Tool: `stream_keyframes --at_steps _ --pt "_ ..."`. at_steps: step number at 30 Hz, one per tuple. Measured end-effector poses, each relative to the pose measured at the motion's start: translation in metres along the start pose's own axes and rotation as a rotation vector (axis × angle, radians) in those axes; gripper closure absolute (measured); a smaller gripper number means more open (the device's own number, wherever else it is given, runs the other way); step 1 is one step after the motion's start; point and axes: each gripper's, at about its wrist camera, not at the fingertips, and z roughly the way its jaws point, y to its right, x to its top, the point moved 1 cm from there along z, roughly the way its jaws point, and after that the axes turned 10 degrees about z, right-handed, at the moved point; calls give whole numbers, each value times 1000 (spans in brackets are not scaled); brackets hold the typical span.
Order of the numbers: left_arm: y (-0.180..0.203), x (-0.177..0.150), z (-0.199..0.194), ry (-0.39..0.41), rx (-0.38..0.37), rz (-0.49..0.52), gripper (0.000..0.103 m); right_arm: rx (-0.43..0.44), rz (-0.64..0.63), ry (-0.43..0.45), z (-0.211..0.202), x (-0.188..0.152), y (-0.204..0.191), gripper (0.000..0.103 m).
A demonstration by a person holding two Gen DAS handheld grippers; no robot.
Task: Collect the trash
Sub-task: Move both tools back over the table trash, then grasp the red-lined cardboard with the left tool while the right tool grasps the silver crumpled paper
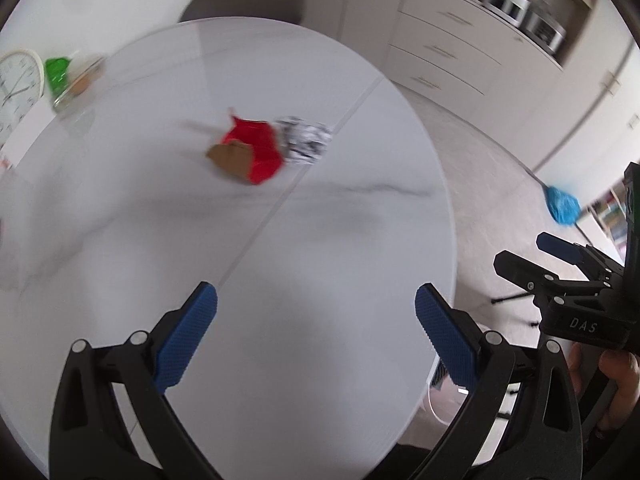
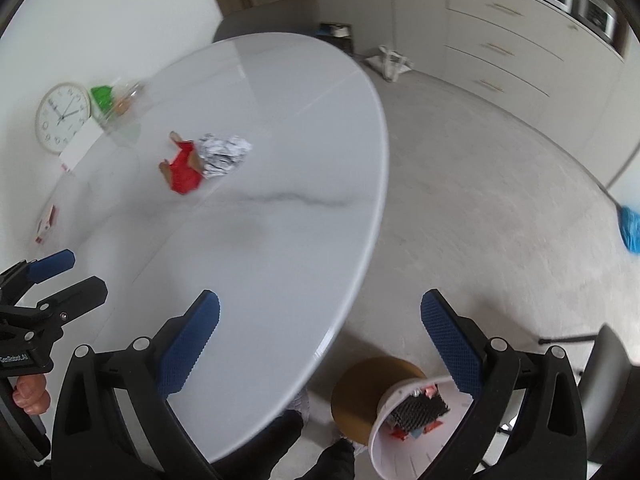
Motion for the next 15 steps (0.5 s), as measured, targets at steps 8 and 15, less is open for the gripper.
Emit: stream_keyframes --at_steps 8,15 --pt "-46 14 16 3 30 -112 8 57 -156 -11 46 56 -45 3" --pt "-73 22 31 -18 49 -159 8 112 -192 -58 108 111 -81 3"
